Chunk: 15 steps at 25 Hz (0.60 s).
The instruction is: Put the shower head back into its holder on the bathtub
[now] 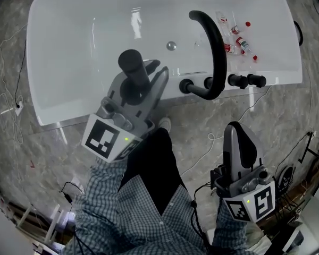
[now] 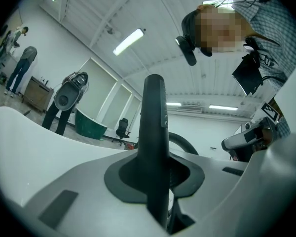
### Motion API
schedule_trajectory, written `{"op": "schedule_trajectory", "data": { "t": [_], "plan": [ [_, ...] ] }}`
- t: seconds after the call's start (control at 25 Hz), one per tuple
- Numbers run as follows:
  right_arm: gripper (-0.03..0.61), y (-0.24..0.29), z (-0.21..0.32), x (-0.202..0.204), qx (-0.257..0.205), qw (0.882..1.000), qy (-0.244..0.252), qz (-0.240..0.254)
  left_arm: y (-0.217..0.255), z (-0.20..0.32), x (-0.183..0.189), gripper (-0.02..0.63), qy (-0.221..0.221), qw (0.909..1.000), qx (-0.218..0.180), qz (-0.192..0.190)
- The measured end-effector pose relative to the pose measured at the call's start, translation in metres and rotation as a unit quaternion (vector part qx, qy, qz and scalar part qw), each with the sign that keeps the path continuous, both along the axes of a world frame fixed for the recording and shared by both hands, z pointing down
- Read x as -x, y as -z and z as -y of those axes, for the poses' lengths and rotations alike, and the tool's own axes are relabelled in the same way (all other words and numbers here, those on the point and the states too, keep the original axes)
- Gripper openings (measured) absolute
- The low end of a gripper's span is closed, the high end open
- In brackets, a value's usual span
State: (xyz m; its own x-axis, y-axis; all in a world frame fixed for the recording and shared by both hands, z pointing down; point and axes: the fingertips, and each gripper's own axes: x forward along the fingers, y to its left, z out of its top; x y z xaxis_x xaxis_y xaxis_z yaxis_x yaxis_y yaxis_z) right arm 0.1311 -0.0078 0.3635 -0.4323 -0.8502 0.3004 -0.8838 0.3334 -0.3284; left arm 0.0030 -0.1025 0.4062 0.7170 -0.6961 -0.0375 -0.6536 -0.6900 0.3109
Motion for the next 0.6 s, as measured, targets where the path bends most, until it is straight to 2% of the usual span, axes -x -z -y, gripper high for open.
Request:
{"op": "schedule_trajectory", "data": {
  "t": [0.6],
  "plan": [
    [0.017, -0.05, -0.009, -0.015, 0.032, 0.999, -0.007, 0.004, -0.069, 0.005, -0.014, 0.077, -0.005, 0.9996, 0.022, 0.017]
  ]
}}
